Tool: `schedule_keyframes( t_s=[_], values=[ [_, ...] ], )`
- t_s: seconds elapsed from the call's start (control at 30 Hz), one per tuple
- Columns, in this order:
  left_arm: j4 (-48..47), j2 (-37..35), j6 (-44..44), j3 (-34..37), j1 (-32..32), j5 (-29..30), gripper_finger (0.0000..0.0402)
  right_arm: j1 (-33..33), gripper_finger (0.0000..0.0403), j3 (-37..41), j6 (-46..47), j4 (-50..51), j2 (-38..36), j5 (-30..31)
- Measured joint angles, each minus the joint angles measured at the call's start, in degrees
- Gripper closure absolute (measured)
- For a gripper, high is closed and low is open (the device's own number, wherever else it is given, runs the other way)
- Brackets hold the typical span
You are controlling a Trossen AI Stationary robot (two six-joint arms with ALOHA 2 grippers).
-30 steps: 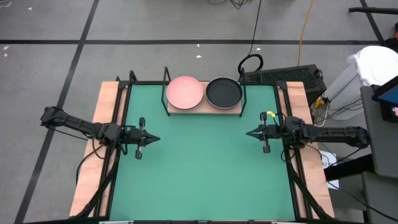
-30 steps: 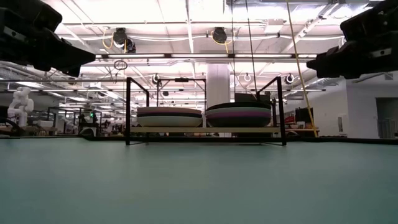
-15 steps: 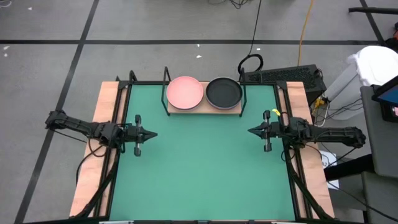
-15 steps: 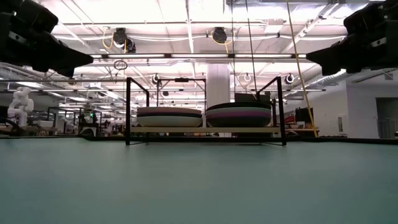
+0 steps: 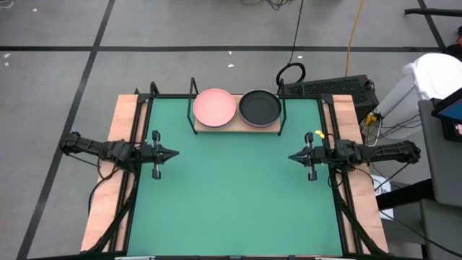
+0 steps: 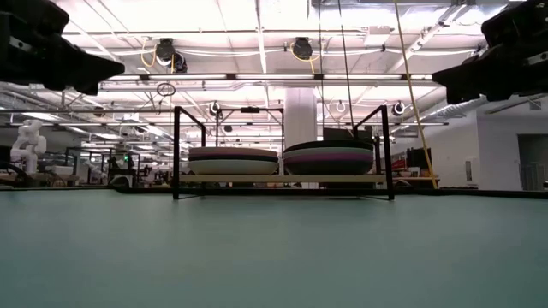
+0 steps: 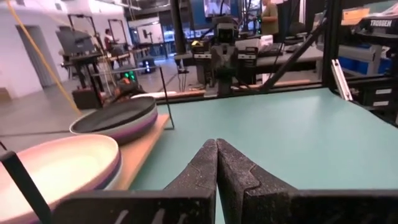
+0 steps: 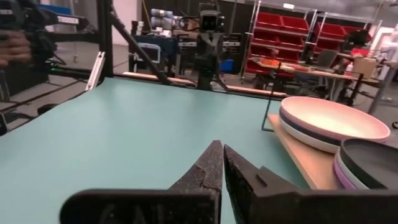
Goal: Place and stack plates onto a shelf
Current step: Return to Home Position
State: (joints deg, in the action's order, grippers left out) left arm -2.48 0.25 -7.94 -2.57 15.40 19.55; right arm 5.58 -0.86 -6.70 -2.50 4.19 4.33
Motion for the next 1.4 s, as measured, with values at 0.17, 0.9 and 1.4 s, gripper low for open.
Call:
schedule_keyframes(
  t_s=[0.17, 0.9, 1.4],
  values=[
    [5.8, 0.1, -2.2, 1.9, -1.5, -2.1, 0.0399, 0.6, 0.0403, 0.0, -1.0, 0.2, -0.4, -0.1],
    [4.0, 0.0, -0.9, 1.9, -10.6, -13.1, 0.0399, 0.5, 0.0403, 0.0, -3.0, 0.9, -3.6, -1.0],
    [5.2, 0.0, 0.8, 2.1, -10.7, -13.0, 0.0399, -4.9, 0.0403, 0.0, -5.7, 1.5, -3.6, -4.3]
  ],
)
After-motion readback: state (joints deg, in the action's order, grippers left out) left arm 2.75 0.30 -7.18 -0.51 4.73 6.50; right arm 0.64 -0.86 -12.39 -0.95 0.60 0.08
